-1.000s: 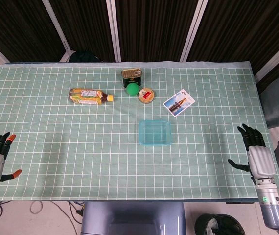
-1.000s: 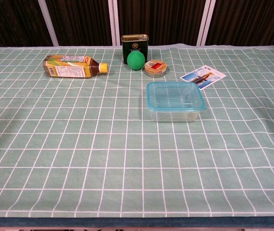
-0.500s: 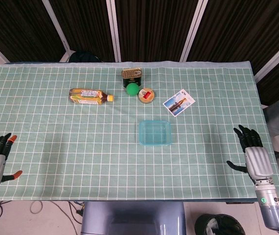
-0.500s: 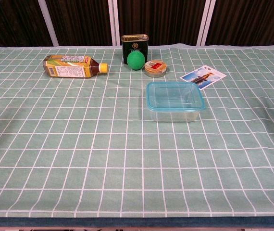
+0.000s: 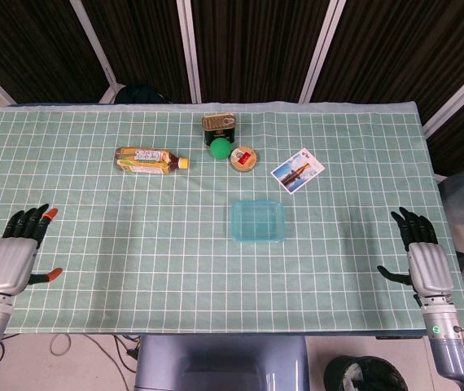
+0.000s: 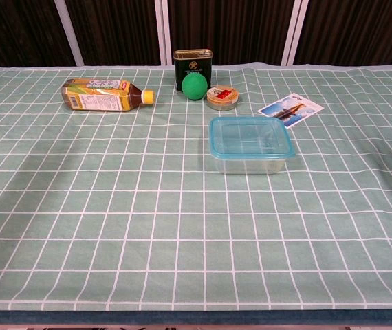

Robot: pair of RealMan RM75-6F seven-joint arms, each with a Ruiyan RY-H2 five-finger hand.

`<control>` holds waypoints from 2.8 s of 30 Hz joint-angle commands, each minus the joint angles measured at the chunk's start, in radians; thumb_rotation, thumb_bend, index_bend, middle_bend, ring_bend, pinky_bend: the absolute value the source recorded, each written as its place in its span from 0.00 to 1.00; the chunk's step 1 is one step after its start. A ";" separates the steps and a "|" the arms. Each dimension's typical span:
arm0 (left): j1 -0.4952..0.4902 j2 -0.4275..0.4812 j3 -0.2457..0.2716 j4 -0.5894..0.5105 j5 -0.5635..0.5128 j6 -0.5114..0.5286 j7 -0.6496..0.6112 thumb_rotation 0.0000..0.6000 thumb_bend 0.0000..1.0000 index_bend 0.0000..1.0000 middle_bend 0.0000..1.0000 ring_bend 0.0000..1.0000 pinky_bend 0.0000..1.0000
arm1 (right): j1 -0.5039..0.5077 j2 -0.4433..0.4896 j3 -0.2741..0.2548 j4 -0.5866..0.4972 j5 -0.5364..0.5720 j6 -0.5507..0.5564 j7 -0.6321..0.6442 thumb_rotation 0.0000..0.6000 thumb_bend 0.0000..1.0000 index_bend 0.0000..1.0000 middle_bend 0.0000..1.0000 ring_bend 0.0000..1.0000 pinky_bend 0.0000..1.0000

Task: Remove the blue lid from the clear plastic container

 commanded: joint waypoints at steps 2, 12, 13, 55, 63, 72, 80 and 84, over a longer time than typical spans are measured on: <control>-0.131 -0.030 -0.082 -0.072 -0.142 -0.142 0.104 1.00 0.00 0.00 0.00 0.00 0.00 | 0.000 0.000 0.003 -0.001 0.006 -0.001 0.003 1.00 0.13 0.00 0.00 0.00 0.00; -0.406 -0.190 -0.185 -0.066 -0.461 -0.268 0.339 1.00 0.00 0.00 0.00 0.00 0.00 | -0.001 0.002 0.009 -0.010 0.026 -0.014 0.018 1.00 0.13 0.00 0.00 0.00 0.00; -0.429 -0.205 -0.190 -0.057 -0.486 -0.272 0.357 1.00 0.00 0.00 0.00 0.00 0.00 | -0.001 0.002 0.010 -0.011 0.029 -0.016 0.019 1.00 0.13 0.00 0.00 0.00 0.00; -1.023 -0.772 -0.272 0.512 -1.043 -0.383 0.511 1.00 0.00 0.00 0.00 0.00 0.00 | 0.000 0.015 0.028 -0.046 0.091 -0.066 0.056 1.00 0.13 0.00 0.00 0.00 0.00; -1.066 -0.824 -0.284 0.612 -1.071 -0.413 0.503 1.00 0.00 0.00 0.00 0.00 0.00 | -0.001 0.019 0.030 -0.053 0.099 -0.072 0.062 1.00 0.13 0.00 0.00 0.00 0.00; -1.122 -0.901 -0.303 0.744 -1.092 -0.459 0.494 1.00 0.02 0.03 0.06 0.04 0.18 | 0.000 0.023 0.030 -0.059 0.105 -0.083 0.068 1.00 0.13 0.00 0.00 0.00 0.00; -1.098 -0.915 -0.265 0.769 -0.971 -0.425 0.447 1.00 0.07 0.18 0.25 0.22 0.35 | -0.001 0.028 0.029 -0.066 0.107 -0.087 0.072 1.00 0.13 0.00 0.00 0.00 0.00; -1.049 -0.872 -0.236 0.718 -0.925 -0.418 0.418 1.00 0.07 0.18 0.25 0.22 0.35 | -0.001 0.030 0.029 -0.070 0.107 -0.088 0.071 1.00 0.13 0.00 0.00 0.00 0.00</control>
